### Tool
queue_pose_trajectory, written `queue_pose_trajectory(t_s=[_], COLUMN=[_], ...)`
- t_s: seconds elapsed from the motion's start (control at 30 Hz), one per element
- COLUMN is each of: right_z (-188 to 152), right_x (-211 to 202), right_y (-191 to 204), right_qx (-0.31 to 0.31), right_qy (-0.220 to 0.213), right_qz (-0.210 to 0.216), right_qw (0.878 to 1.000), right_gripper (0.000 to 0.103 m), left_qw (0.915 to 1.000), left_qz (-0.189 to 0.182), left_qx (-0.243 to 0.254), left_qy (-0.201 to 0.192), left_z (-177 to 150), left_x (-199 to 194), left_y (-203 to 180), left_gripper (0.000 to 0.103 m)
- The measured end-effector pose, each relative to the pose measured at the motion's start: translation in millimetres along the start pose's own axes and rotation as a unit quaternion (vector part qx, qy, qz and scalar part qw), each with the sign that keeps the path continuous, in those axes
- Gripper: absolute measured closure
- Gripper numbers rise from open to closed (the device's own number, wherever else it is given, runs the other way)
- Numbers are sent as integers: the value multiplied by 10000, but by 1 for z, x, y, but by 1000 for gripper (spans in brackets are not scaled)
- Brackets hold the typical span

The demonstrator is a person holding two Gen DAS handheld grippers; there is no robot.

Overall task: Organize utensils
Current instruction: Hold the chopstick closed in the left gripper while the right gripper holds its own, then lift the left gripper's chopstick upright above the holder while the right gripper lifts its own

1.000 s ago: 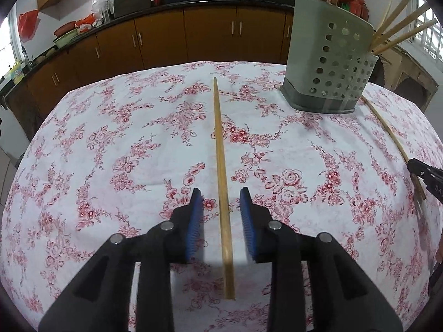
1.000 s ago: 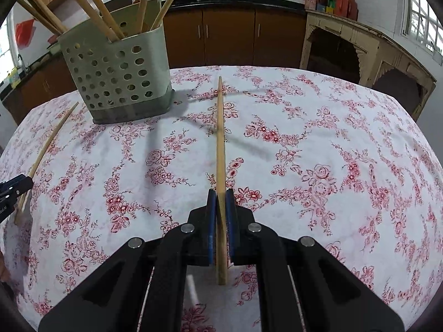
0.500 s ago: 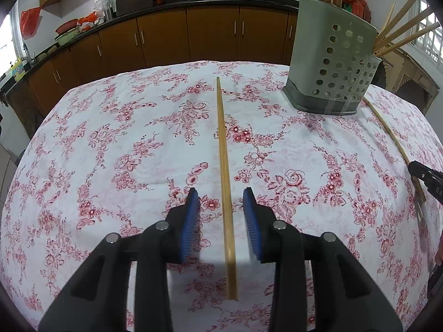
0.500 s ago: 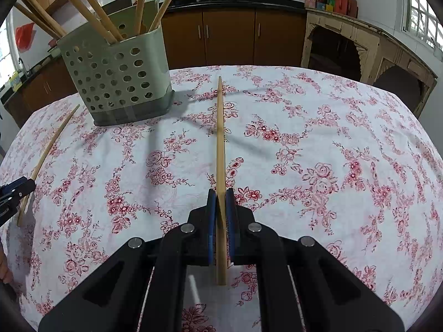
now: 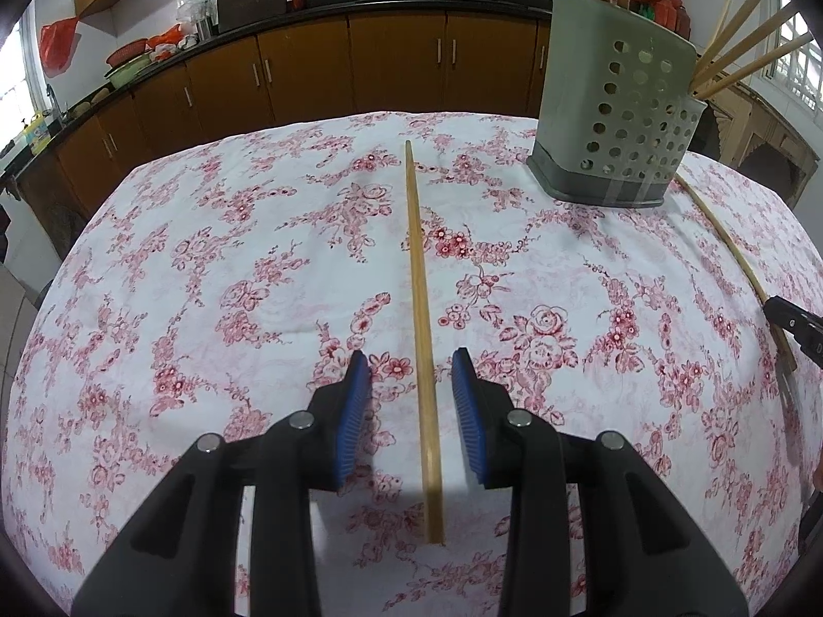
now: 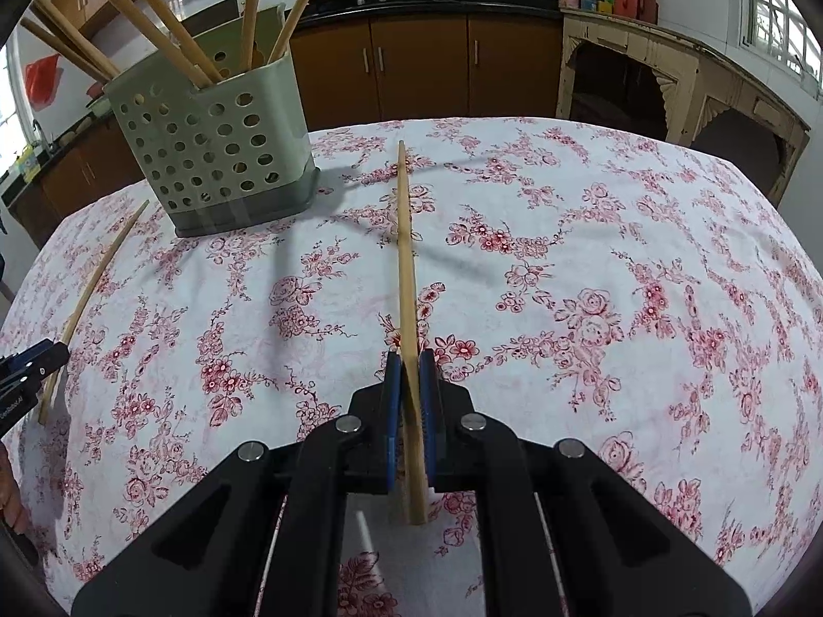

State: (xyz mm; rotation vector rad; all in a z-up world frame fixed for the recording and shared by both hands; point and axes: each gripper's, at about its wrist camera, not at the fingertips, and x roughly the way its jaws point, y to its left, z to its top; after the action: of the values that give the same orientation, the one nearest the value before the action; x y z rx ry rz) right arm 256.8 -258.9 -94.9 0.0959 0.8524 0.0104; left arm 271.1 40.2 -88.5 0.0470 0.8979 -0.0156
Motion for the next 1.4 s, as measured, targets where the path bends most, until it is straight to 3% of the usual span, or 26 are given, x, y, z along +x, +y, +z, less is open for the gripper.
queue_pose_trajectory(t_s=[0.33, 0.37, 0.43, 0.5, 0.77, 1.07, 1.4], right_z=[0, 0, 0, -2, -10, 17, 40], right_x=[0, 0, -1, -3, -35, -103, -148], right_y=[0, 0, -1, -1, -11, -21, -15], right_qx=[2, 4, 40, -18, 28, -14, -104], right_qy=[-1, -2, -2, -9, -339, -1279, -1923], right_qz=[12, 24, 77, 66, 53, -47, 104], right_qw=[10000, 10000, 10000, 10000, 9994, 9918, 9812], right_gripper=[95, 95, 95, 95, 95, 95, 96], left_qw=[10000, 10000, 10000, 9999, 9996, 9962, 9870], left_qz=[-1, -4, -37, -38, -81, -149, -310], left_qx=[-31, -40, -16, 95, 279, 447, 233], left_qy=[9, 9, -1, 1, 43, -739, -1561], left_z=[-1, -2, -6, -10, -18, 7, 41], left_x=[-2, -3, -7, -10, -30, -94, -150], left_y=[-1, -1, -1, -3, 0, 3, 8], left_gripper=[69, 70, 85, 93, 95, 95, 95])
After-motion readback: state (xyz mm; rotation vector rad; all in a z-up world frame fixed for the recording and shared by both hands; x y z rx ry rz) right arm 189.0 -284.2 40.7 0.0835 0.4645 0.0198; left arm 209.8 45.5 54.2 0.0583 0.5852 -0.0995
